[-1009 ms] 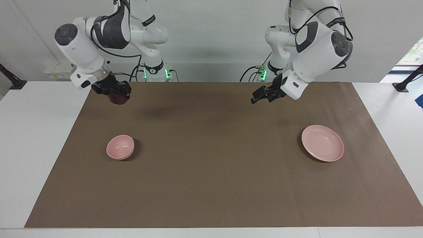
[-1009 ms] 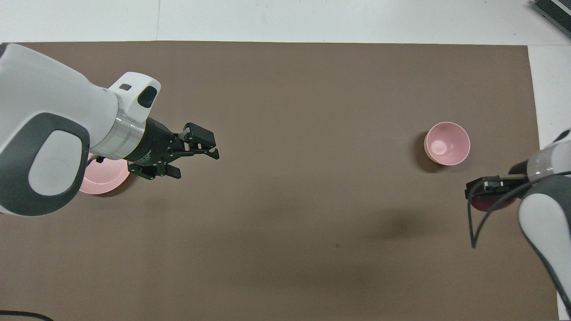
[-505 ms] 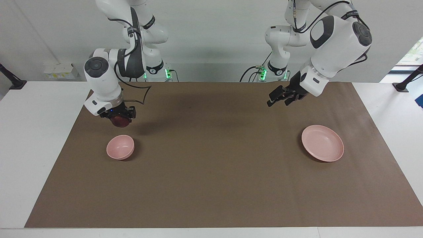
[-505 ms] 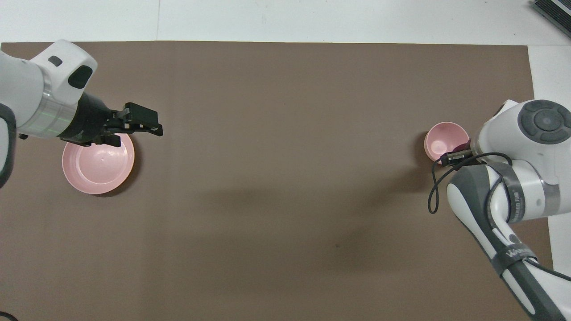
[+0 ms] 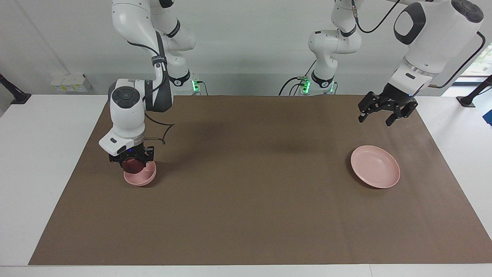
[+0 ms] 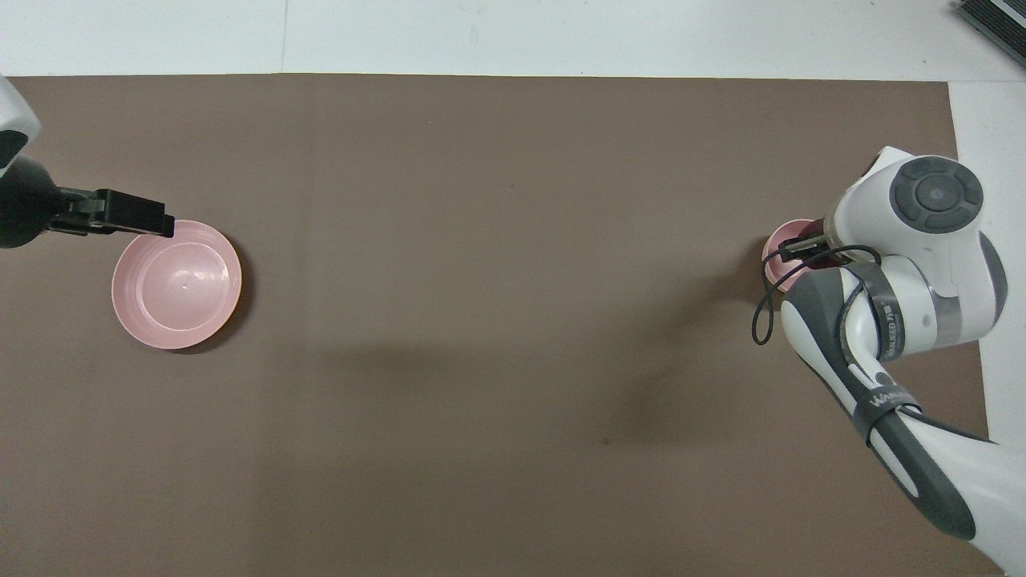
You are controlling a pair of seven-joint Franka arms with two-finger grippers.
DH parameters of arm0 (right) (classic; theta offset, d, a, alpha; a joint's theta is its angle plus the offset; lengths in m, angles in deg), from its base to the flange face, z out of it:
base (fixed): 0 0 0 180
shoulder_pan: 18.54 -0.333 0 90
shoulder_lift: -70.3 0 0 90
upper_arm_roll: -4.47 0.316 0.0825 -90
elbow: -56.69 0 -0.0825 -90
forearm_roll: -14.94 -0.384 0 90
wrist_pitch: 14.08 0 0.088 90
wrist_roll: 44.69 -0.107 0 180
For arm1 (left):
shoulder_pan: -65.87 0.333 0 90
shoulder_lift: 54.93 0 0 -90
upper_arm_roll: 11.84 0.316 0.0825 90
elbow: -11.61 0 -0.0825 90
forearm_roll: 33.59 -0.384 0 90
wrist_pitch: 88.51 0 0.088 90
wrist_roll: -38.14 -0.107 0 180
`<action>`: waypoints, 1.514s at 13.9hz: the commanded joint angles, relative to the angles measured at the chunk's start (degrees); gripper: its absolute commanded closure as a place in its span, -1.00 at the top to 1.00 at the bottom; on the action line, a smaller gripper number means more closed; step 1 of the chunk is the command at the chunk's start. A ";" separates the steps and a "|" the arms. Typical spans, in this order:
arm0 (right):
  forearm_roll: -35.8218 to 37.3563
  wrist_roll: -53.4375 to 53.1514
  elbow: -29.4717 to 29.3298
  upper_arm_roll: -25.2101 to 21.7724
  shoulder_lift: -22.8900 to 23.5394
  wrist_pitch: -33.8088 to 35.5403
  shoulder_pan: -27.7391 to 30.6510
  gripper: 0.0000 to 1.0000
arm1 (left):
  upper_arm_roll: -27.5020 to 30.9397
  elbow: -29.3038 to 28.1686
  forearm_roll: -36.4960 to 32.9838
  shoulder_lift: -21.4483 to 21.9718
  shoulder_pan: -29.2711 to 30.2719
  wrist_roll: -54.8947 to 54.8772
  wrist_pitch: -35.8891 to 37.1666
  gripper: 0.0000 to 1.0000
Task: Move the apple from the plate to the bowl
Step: 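Lower the apple into the pink bowl with the right gripper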
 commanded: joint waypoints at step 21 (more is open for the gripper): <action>0.04 -1.40 -0.33 0.20 5.32 -2.72 0.29 0.74 | 3.19 -0.23 -4.69 5.20 0.64 -0.50 14.91 1.00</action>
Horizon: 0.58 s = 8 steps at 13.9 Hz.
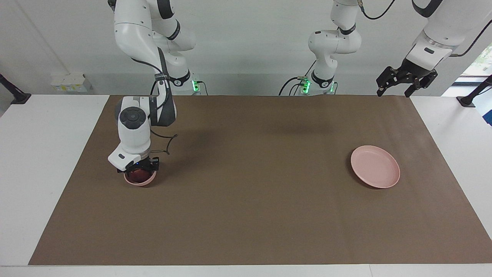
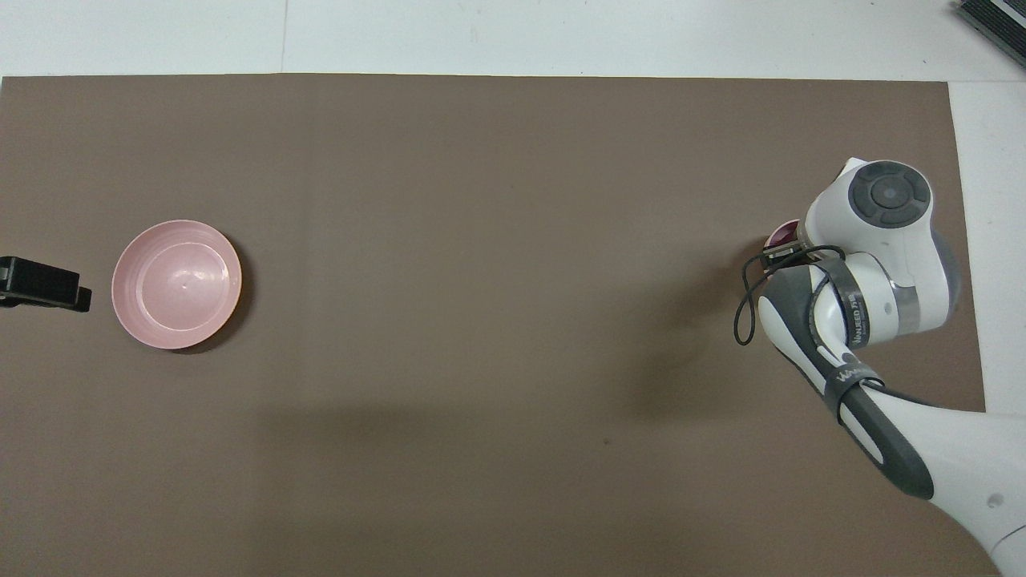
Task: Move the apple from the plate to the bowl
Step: 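Lower the apple into the pink bowl with the right gripper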
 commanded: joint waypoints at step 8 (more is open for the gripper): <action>-0.01 -0.75 -0.66 0.19 -1.92 1.13 0.04 1.00 | -0.19 -0.21 -0.36 0.64 0.39 -0.25 0.83 1.00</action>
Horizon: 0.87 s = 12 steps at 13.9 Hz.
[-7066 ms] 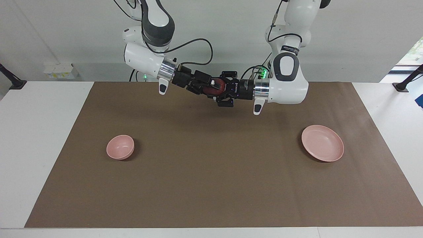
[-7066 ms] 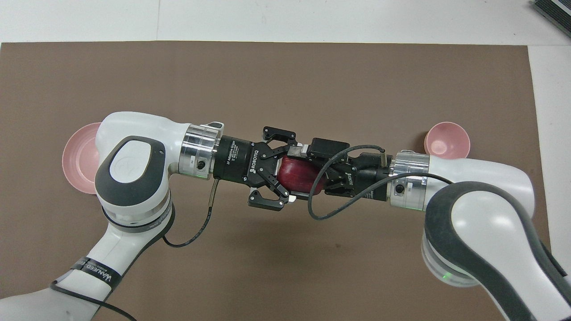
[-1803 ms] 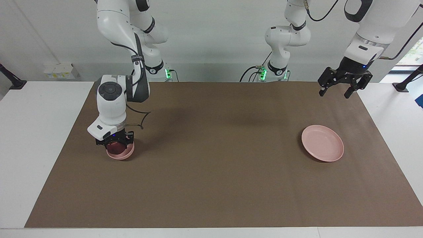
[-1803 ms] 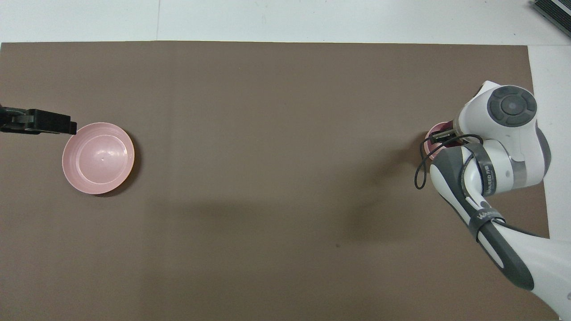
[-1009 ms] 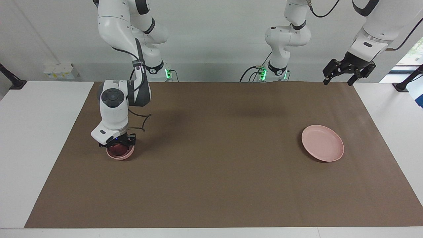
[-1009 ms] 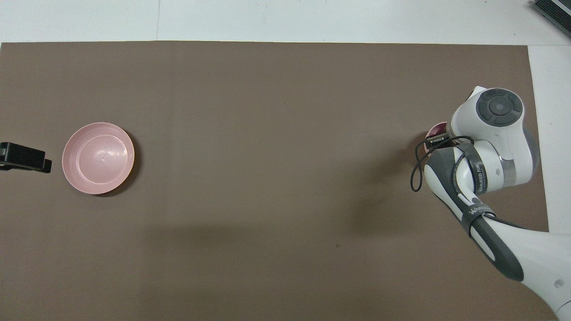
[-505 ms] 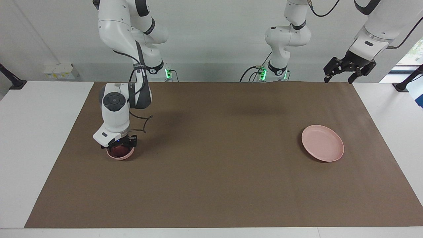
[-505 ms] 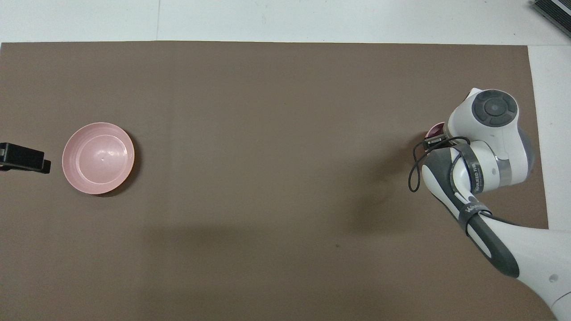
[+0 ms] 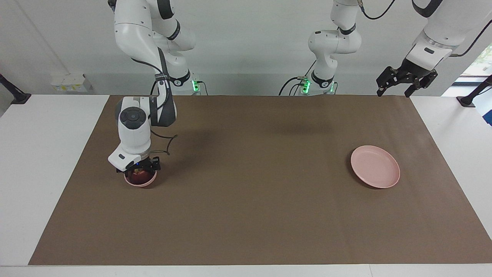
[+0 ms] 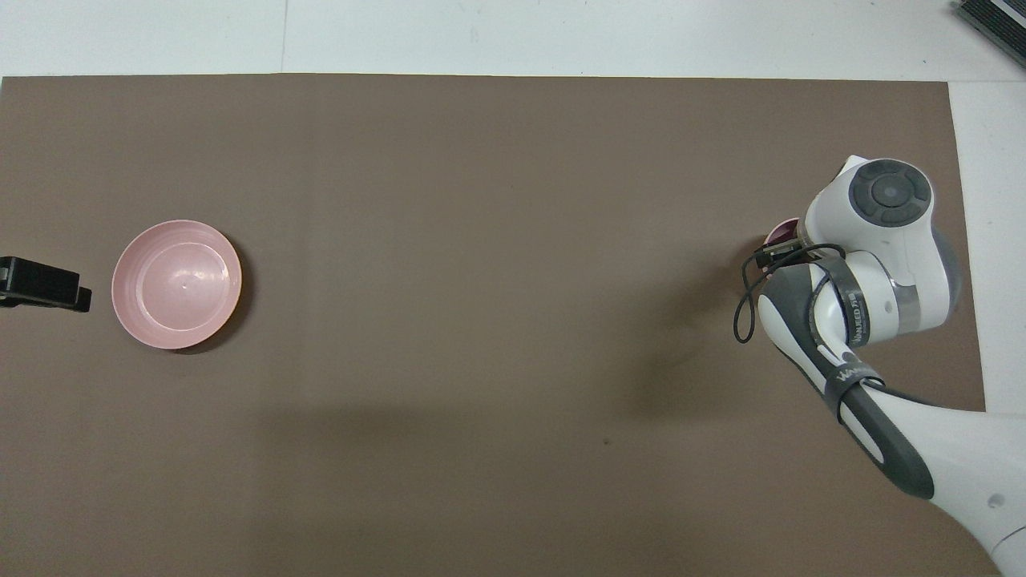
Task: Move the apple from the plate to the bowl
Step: 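Lower the apple into the pink bowl with the right gripper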
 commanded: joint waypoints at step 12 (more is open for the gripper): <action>-14.74 0.95 -5.10 0.13 -20.04 26.67 -0.82 1.00 | -0.19 -0.21 -0.36 0.64 0.39 -0.25 0.82 1.00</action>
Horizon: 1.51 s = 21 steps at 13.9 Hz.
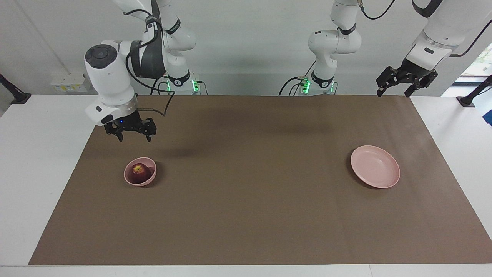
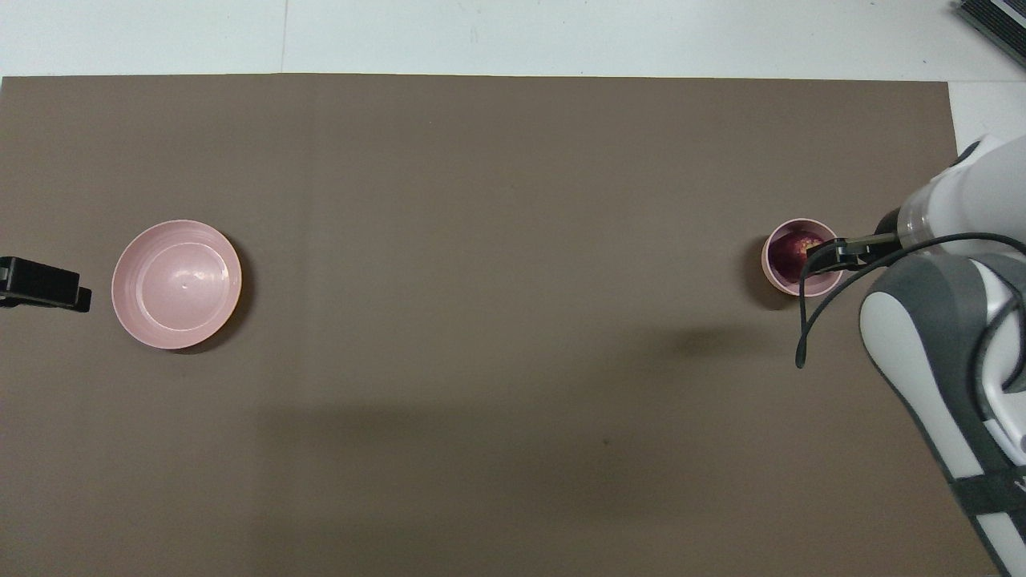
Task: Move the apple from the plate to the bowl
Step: 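Open the right gripper and withdraw it from the bowl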
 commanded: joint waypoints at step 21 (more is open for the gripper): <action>-7.81 4.95 -13.88 -1.38 -6.65 23.56 0.96 1.00 | -0.19 -0.21 -0.36 0.64 0.39 -0.26 0.80 1.00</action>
